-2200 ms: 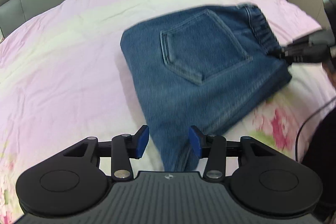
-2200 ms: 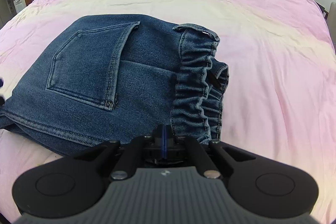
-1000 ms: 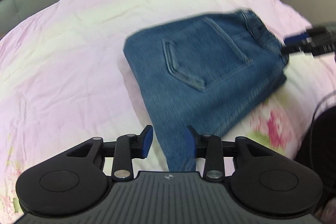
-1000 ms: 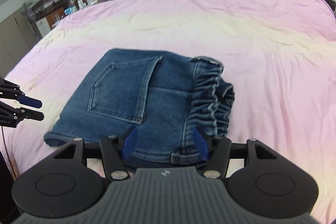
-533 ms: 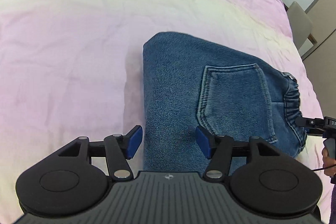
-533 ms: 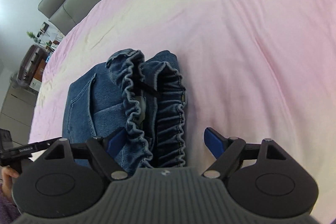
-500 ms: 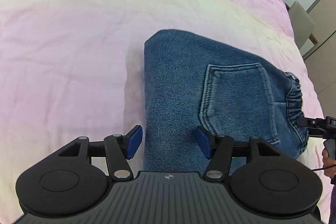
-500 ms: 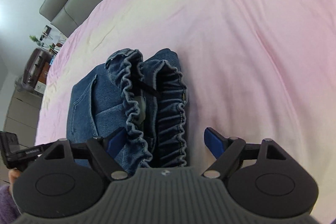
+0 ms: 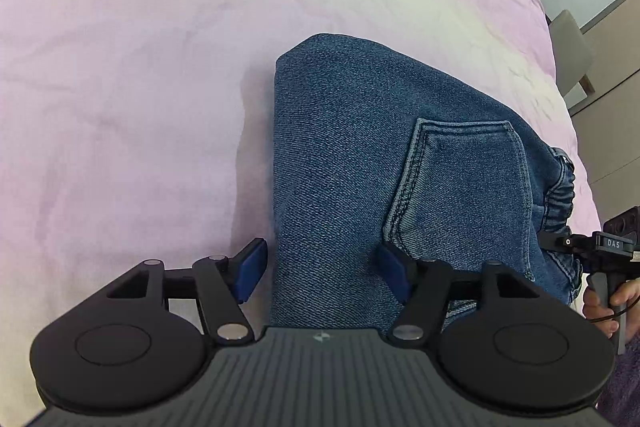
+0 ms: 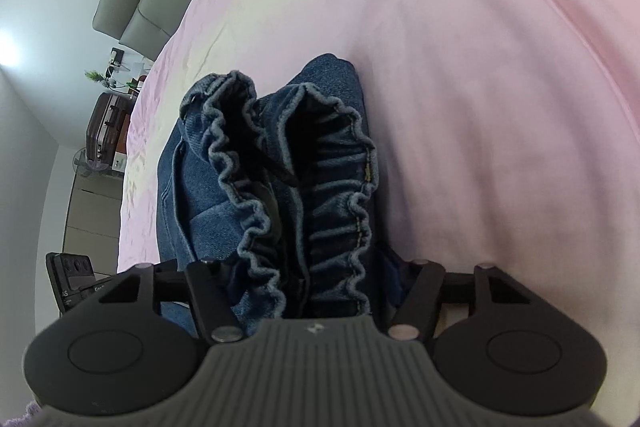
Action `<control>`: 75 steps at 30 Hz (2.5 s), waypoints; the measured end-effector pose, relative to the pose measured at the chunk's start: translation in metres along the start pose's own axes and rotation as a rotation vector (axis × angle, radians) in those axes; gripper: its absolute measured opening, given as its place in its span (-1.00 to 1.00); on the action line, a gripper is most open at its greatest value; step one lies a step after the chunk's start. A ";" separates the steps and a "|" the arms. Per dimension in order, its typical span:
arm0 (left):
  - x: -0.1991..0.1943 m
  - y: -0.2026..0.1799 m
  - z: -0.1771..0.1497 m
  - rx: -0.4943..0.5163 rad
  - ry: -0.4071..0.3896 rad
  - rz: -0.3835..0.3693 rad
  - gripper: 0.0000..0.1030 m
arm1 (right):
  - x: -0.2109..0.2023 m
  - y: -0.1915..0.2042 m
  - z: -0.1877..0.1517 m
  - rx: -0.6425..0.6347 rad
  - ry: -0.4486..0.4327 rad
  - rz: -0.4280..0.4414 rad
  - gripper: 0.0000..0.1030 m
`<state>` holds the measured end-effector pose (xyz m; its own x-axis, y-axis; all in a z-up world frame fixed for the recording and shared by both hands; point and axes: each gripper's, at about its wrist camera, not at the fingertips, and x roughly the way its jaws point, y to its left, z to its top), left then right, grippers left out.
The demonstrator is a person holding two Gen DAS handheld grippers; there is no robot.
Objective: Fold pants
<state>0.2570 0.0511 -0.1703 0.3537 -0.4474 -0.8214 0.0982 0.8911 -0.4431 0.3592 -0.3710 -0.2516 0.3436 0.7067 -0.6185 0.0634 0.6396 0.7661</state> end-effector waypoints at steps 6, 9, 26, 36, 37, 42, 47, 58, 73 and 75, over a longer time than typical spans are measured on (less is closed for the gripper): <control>-0.007 -0.006 0.002 0.009 -0.009 -0.008 0.01 | -0.001 0.017 -0.005 -0.021 -0.026 -0.039 -0.04; -0.012 -0.011 0.000 0.032 -0.030 0.011 -0.18 | -0.006 0.033 -0.007 -0.060 -0.034 -0.082 -0.14; -0.114 -0.017 -0.025 0.101 -0.162 0.037 -0.49 | -0.054 0.153 -0.034 -0.251 -0.099 -0.141 -0.32; -0.213 0.036 -0.039 0.118 -0.272 0.143 -0.49 | -0.017 0.257 -0.058 -0.362 -0.095 -0.051 -0.33; -0.221 0.041 -0.039 0.121 -0.280 0.162 -0.49 | -0.008 0.268 -0.060 -0.371 -0.091 -0.041 -0.33; -0.259 0.082 -0.035 0.117 -0.305 0.237 -0.49 | 0.040 0.317 -0.071 -0.399 -0.072 0.014 -0.33; -0.281 0.121 -0.022 0.117 -0.307 0.306 -0.48 | 0.099 0.357 -0.081 -0.400 -0.047 0.066 -0.33; -0.256 0.213 0.016 0.100 -0.271 0.358 -0.48 | 0.222 0.376 -0.094 -0.364 0.000 0.090 -0.33; -0.180 0.269 0.004 0.076 -0.218 0.343 -0.34 | 0.318 0.314 -0.075 -0.336 0.094 -0.008 -0.24; -0.184 0.265 0.004 0.064 -0.223 0.360 -0.28 | 0.318 0.320 -0.075 -0.356 0.081 -0.034 -0.12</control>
<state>0.2215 0.3700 -0.1351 0.5678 -0.0861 -0.8186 -0.0129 0.9935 -0.1135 0.4190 0.0808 -0.2168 0.2708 0.6955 -0.6656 -0.2612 0.7185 0.6446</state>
